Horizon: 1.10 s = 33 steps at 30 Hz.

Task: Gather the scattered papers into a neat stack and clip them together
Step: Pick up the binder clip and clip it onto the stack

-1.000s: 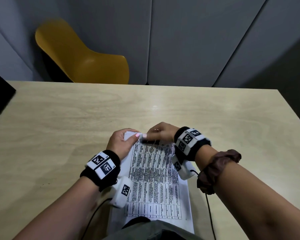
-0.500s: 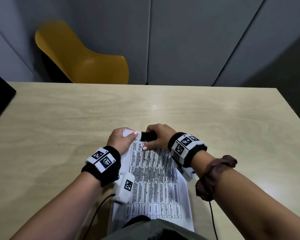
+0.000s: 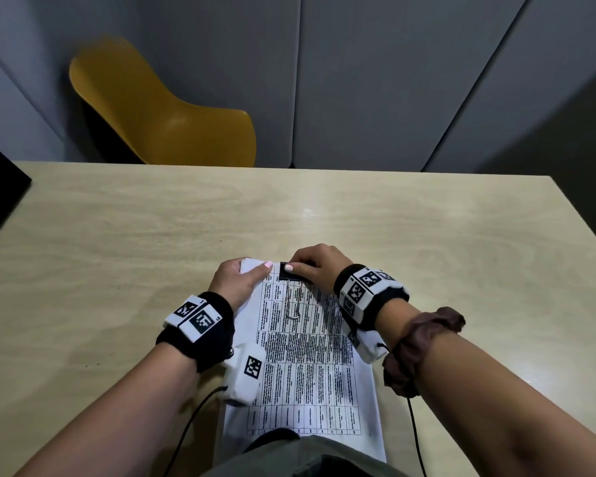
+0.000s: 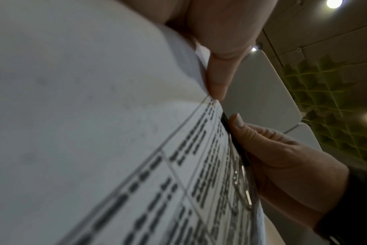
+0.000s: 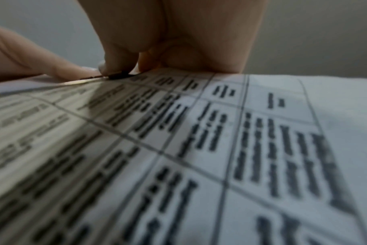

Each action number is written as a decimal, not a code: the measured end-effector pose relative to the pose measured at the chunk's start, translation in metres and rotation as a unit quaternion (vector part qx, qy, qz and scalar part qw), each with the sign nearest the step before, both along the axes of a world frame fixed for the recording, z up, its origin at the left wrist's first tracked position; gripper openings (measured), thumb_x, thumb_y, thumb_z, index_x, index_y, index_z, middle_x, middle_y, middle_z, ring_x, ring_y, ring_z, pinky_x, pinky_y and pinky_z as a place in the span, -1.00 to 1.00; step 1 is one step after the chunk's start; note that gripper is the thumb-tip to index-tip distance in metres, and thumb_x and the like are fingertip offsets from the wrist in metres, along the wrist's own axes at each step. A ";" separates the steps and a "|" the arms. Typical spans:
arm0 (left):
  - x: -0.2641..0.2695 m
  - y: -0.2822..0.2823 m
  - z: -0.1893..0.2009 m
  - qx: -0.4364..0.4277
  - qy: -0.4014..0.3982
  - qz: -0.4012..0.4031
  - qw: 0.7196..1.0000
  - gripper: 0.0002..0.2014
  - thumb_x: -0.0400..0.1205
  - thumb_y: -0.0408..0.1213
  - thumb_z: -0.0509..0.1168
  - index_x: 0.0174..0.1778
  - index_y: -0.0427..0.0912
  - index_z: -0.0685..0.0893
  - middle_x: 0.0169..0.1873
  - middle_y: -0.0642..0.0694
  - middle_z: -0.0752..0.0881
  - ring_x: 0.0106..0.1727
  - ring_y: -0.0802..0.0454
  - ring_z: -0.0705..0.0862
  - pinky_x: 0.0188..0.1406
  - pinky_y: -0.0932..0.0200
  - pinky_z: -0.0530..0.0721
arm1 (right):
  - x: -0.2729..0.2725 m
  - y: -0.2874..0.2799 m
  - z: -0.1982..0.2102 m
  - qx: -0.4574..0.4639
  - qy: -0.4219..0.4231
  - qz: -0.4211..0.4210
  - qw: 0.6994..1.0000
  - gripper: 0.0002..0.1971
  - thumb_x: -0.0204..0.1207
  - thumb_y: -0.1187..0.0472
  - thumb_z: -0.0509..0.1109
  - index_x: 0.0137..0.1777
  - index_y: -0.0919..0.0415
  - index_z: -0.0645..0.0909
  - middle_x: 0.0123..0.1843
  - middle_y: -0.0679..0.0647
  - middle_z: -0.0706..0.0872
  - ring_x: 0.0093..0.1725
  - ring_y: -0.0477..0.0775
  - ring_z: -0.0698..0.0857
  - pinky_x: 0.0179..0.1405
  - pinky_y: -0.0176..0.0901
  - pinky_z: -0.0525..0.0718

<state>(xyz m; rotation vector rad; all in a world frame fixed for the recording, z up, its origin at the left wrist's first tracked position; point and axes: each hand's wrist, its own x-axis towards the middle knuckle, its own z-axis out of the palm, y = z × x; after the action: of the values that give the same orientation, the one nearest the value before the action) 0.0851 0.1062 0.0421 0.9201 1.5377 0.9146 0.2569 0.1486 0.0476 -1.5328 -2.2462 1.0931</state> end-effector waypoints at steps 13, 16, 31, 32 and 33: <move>-0.026 -0.073 -0.046 -0.087 -0.032 -0.052 0.994 -0.78 0.64 -0.51 0.19 0.18 -0.30 0.59 0.07 -0.28 0.74 -0.06 -0.13 0.73 0.20 -0.21 0.62 | -0.011 -0.006 -0.007 0.043 -0.090 -0.027 0.995 -0.68 0.54 -0.10 0.26 0.18 0.01 0.63 0.07 0.08 0.79 0.11 0.15 0.70 0.14 -0.05 0.61; -0.026 -0.063 -0.048 -0.058 -0.019 -0.022 0.998 -0.78 0.66 -0.50 0.17 0.16 -0.24 0.60 0.02 -0.20 0.74 -0.03 -0.12 0.71 0.24 -0.21 0.59 | -0.007 -0.012 -0.011 0.107 -0.138 -0.082 0.981 -0.55 0.53 -0.07 0.27 0.41 -0.02 0.43 0.35 0.08 0.61 0.32 0.16 0.56 0.39 0.08 0.42; -0.032 0.013 -0.043 -0.081 0.107 0.011 0.991 -0.65 0.64 -0.35 0.21 0.36 -0.28 0.49 0.29 -0.26 0.64 0.24 -0.24 0.63 0.31 -0.05 0.54 | 0.033 -0.061 -0.032 -0.123 0.030 -0.400 0.908 -0.59 0.51 0.22 0.31 0.37 0.27 0.50 0.29 0.19 0.67 0.29 0.16 0.62 0.28 -0.15 0.49; -0.030 0.017 -0.039 -0.082 0.127 0.007 0.989 -0.61 0.63 -0.36 0.21 0.40 -0.28 0.44 0.33 -0.26 0.61 0.27 -0.23 0.60 0.28 0.01 0.51 | 0.032 -0.059 -0.030 -0.123 0.039 -0.406 0.905 -0.59 0.51 0.23 0.31 0.37 0.26 0.50 0.29 0.18 0.68 0.30 0.16 0.62 0.30 -0.14 0.49; -0.028 0.021 -0.034 -0.084 0.147 -0.005 0.986 -0.57 0.63 -0.37 0.21 0.44 -0.28 0.38 0.36 -0.26 0.58 0.30 -0.23 0.58 0.26 0.05 0.48 | 0.031 -0.057 -0.029 -0.123 0.045 -0.410 0.903 -0.58 0.51 0.24 0.31 0.37 0.25 0.51 0.30 0.17 0.68 0.30 0.16 0.62 0.32 -0.12 0.50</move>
<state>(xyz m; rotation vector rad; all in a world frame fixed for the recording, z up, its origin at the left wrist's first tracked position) 0.0574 0.1274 0.0079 0.9702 1.8287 0.6498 0.2876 0.0912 0.0184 -2.1541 -1.1759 1.1330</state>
